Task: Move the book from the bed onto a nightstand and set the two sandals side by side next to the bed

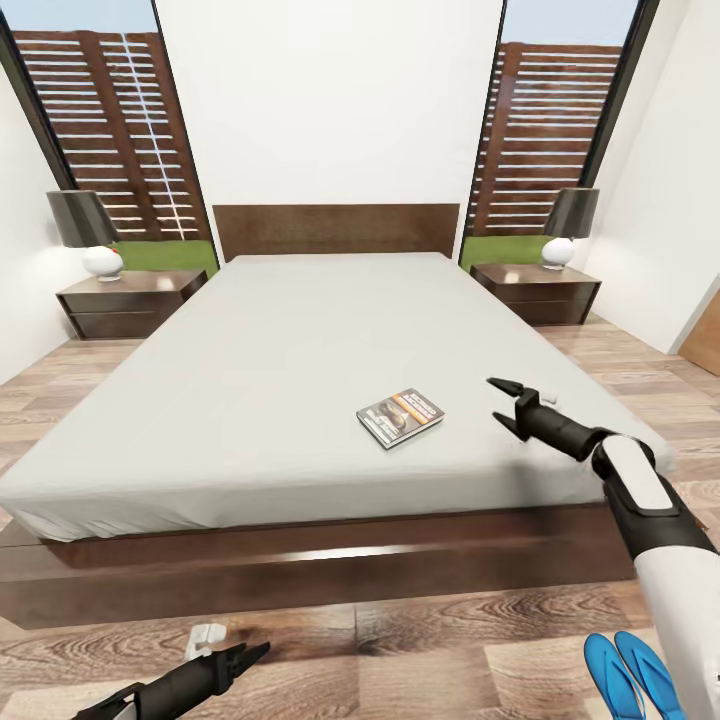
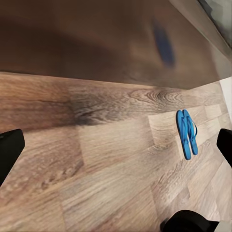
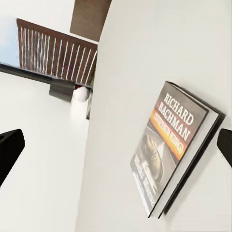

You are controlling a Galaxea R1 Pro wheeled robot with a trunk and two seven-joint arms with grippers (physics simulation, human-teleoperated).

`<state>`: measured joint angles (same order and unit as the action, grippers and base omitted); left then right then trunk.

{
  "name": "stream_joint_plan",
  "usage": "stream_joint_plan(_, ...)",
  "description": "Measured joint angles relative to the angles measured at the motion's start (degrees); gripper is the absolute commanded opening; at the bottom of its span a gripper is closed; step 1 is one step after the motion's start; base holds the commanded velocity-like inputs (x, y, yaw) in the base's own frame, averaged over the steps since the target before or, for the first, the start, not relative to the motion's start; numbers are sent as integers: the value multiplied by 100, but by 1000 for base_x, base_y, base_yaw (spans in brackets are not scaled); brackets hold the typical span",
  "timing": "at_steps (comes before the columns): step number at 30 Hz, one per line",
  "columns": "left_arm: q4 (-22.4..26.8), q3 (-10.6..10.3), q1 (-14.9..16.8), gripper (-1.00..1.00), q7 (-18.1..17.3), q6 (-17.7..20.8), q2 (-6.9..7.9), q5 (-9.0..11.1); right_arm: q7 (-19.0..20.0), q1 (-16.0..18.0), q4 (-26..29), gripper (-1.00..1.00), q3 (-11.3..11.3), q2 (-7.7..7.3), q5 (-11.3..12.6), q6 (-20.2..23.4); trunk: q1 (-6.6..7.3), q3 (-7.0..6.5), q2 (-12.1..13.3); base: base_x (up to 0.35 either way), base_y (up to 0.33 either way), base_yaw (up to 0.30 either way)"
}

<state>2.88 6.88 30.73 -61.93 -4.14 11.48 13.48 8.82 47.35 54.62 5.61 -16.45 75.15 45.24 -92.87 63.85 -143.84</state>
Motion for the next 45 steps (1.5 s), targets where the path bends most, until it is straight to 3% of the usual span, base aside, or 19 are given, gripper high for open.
stream_joint_plan(3,0,-7,0,100,-1,0,-8,-1,-609,476,-121,100,-9,33,94,7,0,-1,0,0,0,0)
stream_joint_plan(8,0,-10,0,100,-6,0,-13,-1,-1358,1139,-352,100,-12,150,52,109,0,-1,0,0,0,0)
stream_joint_plan(15,-16,-19,0,100,-10,0,-33,-11,-2273,1751,-468,100,-14,258,53,515,0,0,0,0,0,0)
stream_joint_plan(19,-20,-24,0,100,-8,0,-127,-74,-2758,2189,-801,100,-18,303,51,772,0,0,0,0,0,0)
stream_joint_plan(27,-18,-26,0,100,-9,0,-194,-124,-3008,2512,-1089,100,-10,333,105,882,0,0,0,0,0,0)
stream_joint_plan(37,-26,-29,0,100,-58,0,-200,-157,-3059,2563,-729,100,95,416,83,882,0,0,0,0,0,0)
stream_joint_plan(45,-47,-31,-39,100,-87,-3,-167,-362,-3074,2565,-707,100,113,456,59,885,0,0,0,0,0,0)
